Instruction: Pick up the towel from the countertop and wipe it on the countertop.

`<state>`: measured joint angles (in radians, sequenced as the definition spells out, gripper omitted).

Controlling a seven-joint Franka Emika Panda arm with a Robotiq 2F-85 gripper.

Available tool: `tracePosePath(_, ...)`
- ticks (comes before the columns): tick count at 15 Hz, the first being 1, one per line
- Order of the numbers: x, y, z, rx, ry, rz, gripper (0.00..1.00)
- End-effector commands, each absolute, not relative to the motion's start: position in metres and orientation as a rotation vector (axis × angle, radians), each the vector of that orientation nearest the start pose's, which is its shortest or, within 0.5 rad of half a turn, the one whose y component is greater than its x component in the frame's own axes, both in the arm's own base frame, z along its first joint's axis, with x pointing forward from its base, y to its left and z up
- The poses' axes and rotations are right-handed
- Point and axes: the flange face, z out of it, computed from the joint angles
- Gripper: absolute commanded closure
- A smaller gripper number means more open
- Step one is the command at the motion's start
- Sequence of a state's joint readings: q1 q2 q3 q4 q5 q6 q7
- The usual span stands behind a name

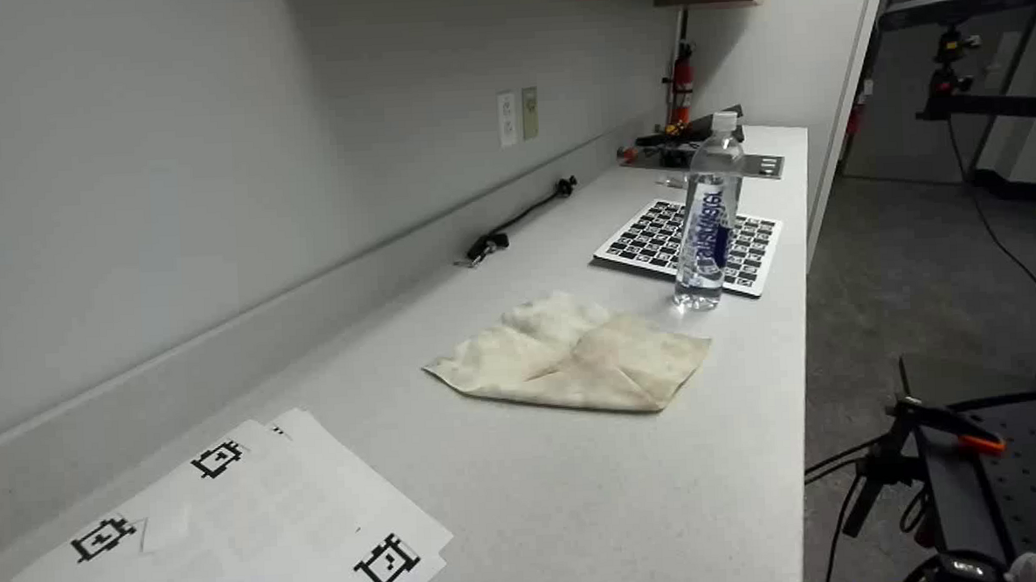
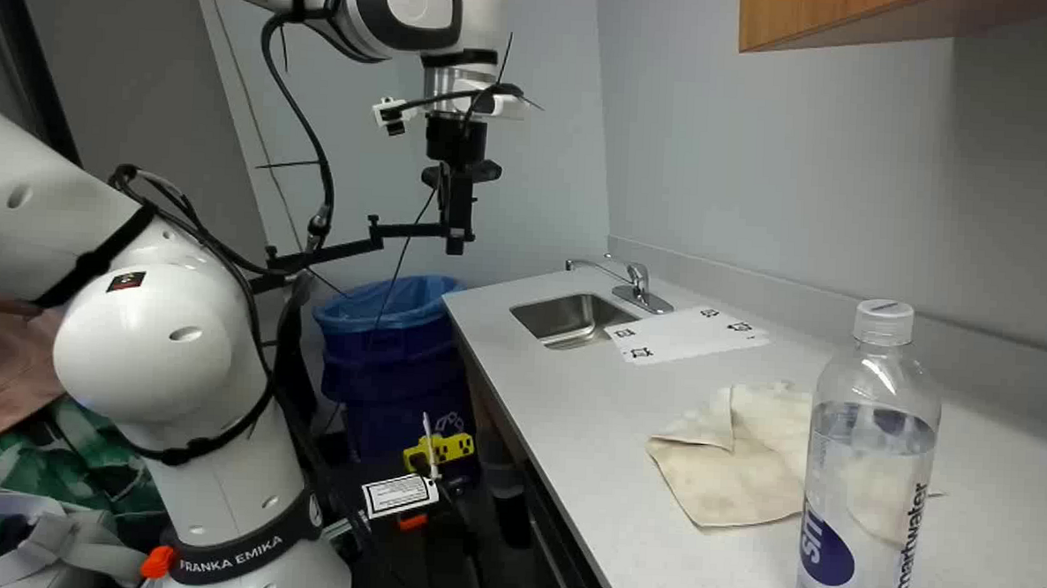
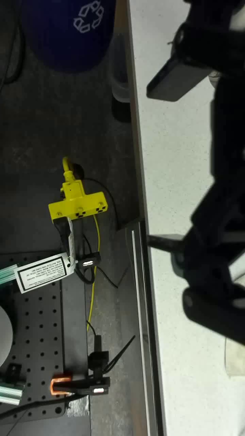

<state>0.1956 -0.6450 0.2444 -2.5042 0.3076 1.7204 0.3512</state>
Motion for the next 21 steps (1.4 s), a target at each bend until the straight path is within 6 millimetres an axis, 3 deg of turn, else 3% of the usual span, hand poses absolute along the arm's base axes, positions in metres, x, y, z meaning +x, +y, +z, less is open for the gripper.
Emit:
tracePosePath(1, 0.2985, 0.1776, 0.4802, -3.037, 0.059, 0.296, 0.0)
tracePosePath(21, 0.3022, 0.1762, 0.4844, -3.036, 0.056, 0.29, 0.0)
